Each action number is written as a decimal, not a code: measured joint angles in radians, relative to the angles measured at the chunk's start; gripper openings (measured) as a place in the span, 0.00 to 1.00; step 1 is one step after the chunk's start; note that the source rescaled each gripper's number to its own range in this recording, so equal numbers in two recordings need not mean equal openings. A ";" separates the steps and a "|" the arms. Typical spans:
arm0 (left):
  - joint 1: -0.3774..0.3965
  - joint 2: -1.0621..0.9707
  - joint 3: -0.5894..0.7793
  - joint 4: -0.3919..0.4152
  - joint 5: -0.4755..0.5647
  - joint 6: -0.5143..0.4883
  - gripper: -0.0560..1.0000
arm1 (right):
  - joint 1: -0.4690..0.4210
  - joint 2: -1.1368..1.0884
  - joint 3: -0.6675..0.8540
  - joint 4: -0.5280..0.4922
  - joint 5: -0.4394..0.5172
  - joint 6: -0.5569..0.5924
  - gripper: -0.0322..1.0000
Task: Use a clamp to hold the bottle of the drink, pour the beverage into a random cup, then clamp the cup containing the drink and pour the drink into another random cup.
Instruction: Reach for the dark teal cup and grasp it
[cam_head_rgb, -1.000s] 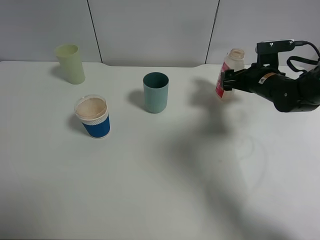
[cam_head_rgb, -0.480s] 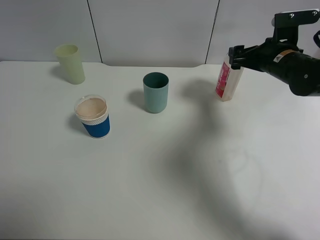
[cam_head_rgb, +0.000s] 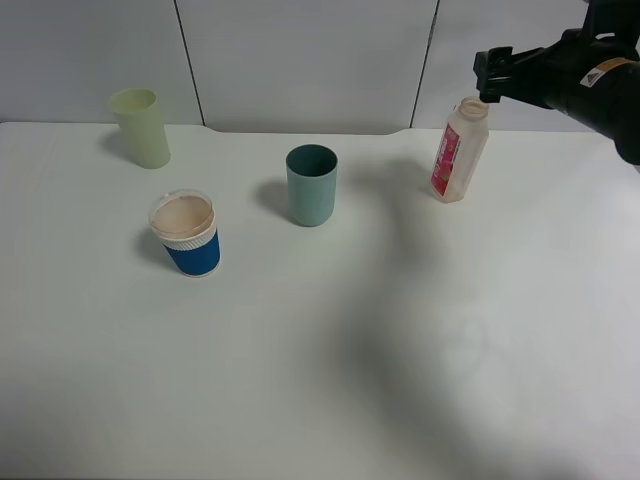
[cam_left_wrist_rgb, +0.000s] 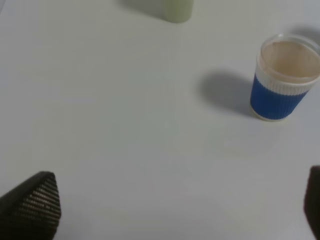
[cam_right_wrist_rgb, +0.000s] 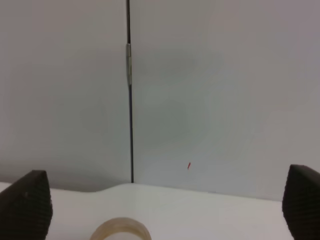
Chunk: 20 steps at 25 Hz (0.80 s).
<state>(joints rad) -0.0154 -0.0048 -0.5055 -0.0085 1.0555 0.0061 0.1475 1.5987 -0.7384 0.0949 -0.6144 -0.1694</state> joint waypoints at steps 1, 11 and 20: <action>0.000 0.000 0.000 0.000 0.000 0.000 0.99 | 0.000 -0.016 0.000 0.000 0.023 0.000 0.86; 0.000 0.000 0.000 0.000 0.000 0.000 0.99 | 0.000 -0.184 0.000 0.029 0.362 0.000 0.99; 0.000 0.000 0.000 0.000 0.000 0.000 0.99 | 0.000 -0.310 0.000 0.025 0.559 -0.009 1.00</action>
<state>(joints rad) -0.0154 -0.0048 -0.5055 -0.0085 1.0555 0.0061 0.1475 1.2885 -0.7384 0.1200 -0.0552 -0.1783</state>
